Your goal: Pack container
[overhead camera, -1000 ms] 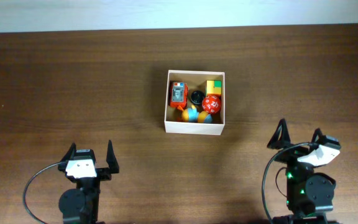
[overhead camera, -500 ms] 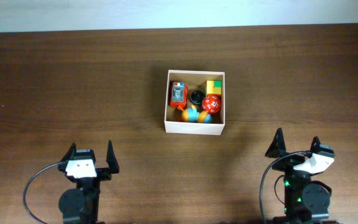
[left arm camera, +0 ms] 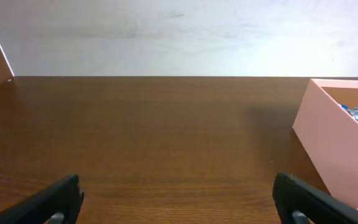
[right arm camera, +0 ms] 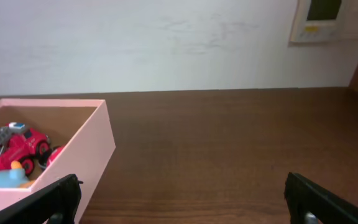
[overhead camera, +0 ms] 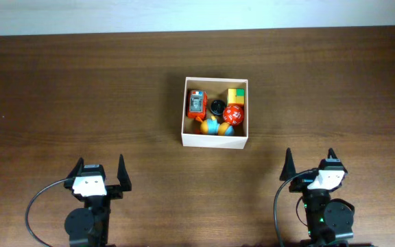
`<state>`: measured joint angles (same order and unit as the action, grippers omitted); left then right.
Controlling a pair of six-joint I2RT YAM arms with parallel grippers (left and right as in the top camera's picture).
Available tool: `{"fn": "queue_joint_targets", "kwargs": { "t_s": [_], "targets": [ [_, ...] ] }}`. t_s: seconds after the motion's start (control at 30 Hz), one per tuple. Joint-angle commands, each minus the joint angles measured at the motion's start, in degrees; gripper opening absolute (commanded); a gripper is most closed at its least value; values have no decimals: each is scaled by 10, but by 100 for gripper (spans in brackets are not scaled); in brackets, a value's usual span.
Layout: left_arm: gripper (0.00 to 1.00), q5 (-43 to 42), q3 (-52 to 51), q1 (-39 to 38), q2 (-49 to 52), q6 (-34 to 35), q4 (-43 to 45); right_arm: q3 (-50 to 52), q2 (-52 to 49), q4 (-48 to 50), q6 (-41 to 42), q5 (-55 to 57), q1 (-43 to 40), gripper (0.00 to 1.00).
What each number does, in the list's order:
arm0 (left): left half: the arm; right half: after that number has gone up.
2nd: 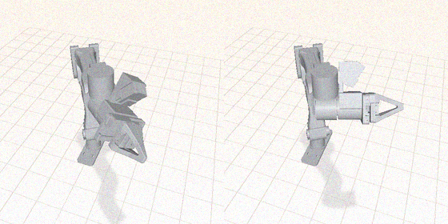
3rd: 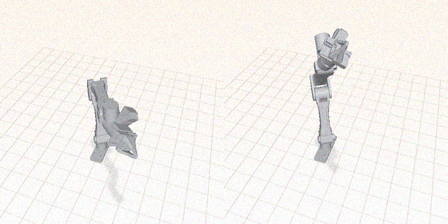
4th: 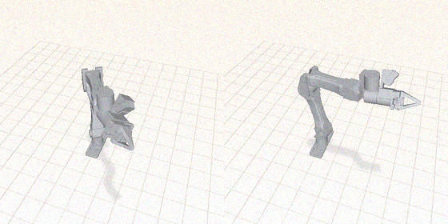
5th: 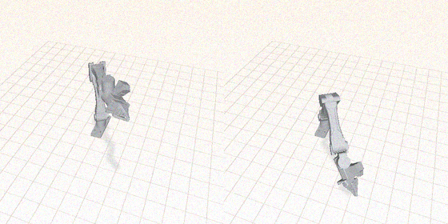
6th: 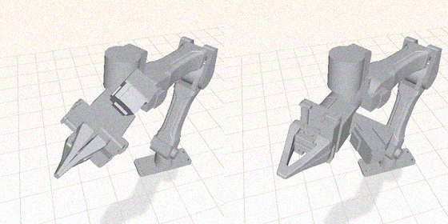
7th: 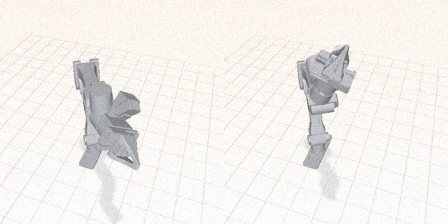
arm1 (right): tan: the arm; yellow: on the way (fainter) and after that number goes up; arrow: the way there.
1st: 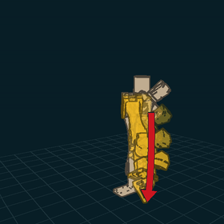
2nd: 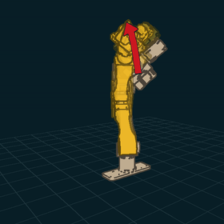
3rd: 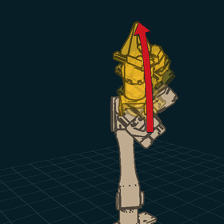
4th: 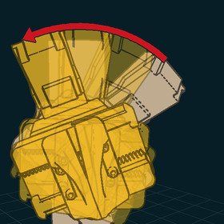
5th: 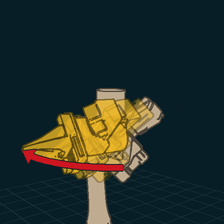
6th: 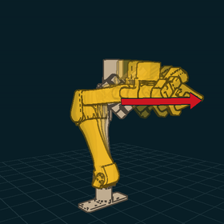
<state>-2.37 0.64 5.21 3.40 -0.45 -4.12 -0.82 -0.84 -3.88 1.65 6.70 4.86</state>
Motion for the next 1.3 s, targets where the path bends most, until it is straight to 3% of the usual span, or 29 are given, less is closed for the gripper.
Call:
{"fn": "queue_joint_targets", "kwargs": {
  "t_s": [0.0,1.27],
  "targets": [
    [99,2,-1,-2,-5,-11,-5,5,7,-5,-29,-22,4,99],
    [99,2,-1,-2,-5,-11,-5,5,6,-6,-59,-46,3,99]
  ]
}}
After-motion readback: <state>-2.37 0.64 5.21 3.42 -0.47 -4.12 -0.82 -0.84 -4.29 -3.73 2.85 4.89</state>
